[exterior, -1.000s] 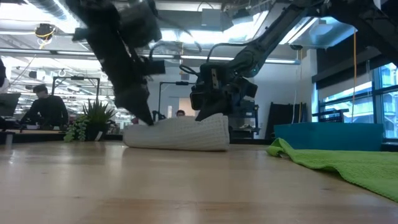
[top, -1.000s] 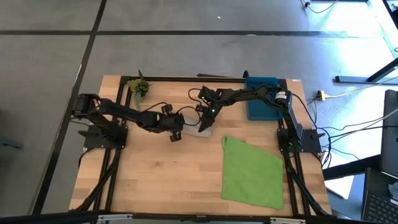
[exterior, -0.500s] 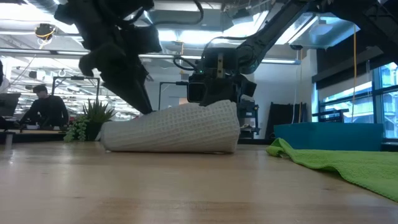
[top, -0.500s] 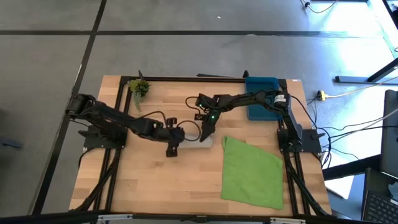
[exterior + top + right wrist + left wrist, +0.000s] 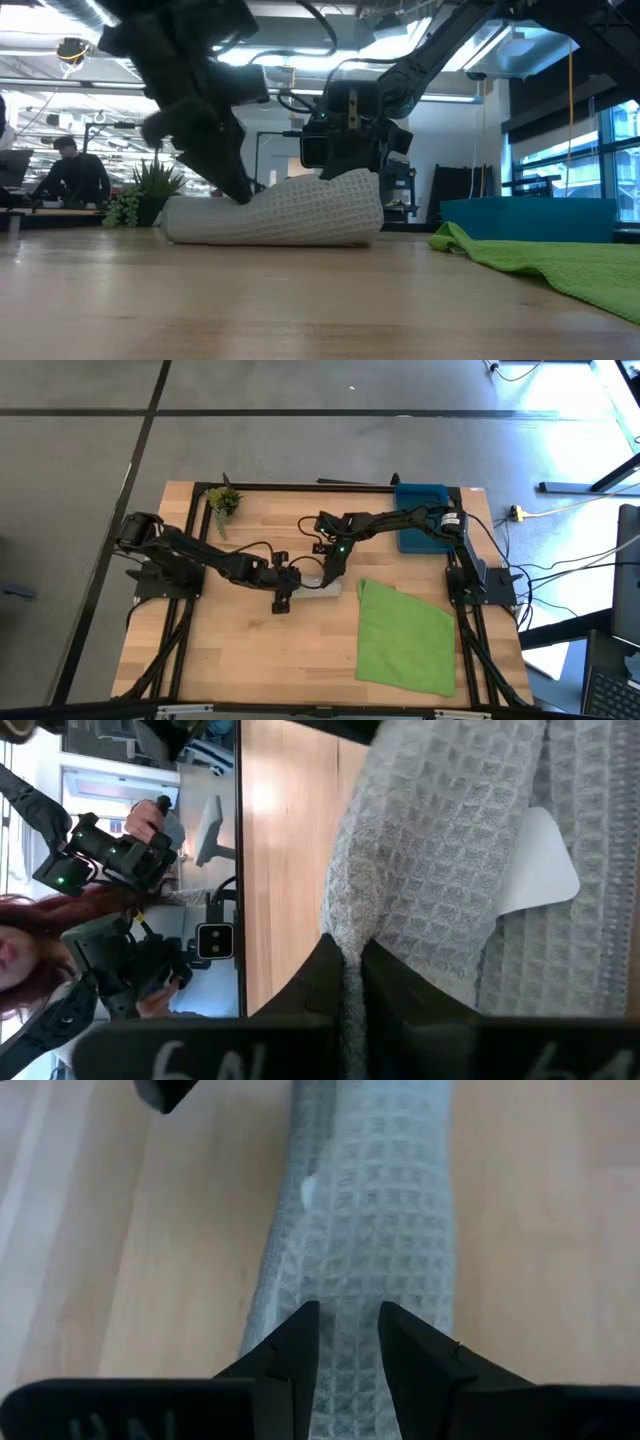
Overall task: Roll microfiber towels into tight, uniform cylinder then place into a basket
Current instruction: Roll the gray towel
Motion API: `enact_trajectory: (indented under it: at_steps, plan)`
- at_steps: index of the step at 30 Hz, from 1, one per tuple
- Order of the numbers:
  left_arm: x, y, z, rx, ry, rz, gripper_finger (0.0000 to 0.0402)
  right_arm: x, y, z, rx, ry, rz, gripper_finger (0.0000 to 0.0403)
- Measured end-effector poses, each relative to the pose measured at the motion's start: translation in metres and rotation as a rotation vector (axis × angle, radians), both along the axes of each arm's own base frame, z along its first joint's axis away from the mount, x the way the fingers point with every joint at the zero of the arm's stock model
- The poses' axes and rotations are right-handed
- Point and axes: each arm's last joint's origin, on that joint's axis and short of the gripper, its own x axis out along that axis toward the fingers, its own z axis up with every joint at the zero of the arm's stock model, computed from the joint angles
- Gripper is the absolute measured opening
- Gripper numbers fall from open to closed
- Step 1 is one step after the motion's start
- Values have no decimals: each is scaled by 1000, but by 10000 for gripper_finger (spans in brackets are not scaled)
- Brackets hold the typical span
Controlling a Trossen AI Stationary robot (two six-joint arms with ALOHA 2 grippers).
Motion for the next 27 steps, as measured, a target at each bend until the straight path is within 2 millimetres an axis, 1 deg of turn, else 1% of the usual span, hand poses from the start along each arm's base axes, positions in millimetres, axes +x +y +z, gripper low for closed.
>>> enact_trajectory:
  at_steps: [10,14,21,27]
  plan:
    - [2,18,-3,3,8,64,98,-1,0,0,3,11,0,19]
    - [-3,24,-10,-24,31,70,98,-1,0,0,2,10,0,19]
    - [-10,30,-20,-54,58,101,98,-1,0,0,-1,11,-2,19]
    - [-15,30,-28,-57,37,103,98,-1,0,0,-2,10,-2,19]
